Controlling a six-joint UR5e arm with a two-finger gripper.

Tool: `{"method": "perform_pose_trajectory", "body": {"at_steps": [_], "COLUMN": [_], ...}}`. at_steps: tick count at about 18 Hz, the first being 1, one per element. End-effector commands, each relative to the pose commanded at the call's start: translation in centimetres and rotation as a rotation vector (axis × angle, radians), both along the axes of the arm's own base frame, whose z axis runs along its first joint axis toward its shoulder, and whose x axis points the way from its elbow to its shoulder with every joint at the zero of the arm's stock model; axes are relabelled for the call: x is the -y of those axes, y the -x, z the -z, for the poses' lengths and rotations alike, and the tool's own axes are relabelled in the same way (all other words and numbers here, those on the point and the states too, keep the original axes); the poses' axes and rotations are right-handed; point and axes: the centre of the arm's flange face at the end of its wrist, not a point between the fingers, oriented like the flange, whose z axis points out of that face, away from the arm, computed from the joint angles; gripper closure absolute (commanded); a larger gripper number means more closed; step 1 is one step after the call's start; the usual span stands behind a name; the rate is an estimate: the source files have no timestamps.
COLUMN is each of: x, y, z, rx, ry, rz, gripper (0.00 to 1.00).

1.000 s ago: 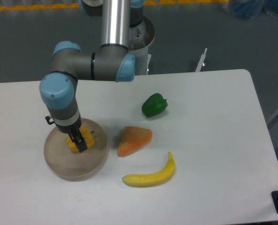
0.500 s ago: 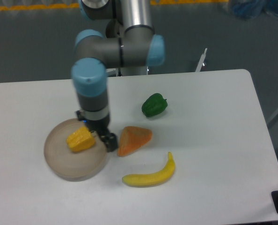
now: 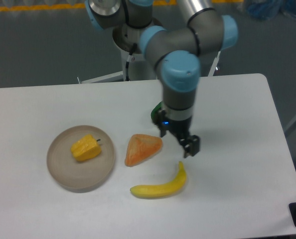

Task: Place the yellow pepper on the plate

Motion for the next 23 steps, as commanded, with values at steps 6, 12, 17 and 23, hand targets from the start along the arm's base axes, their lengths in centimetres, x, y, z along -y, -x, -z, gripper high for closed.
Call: {"method": "perform_pose_trajectory", "body": {"at_steps": [6,12,17,23], "x": [3.1,4.2,4.1,4.1], "y": [4.0,5.0,4.9,4.8], "z": [2.1,2.5,2.7,2.6], "rx": [0.021,0.004,0.006,0.003], "ry": [0.049,0.105,0.108,0.109], "rz": [0.057,0.128,0.129,0.132], "gripper": [0.0,0.0,0.0,0.0]}}
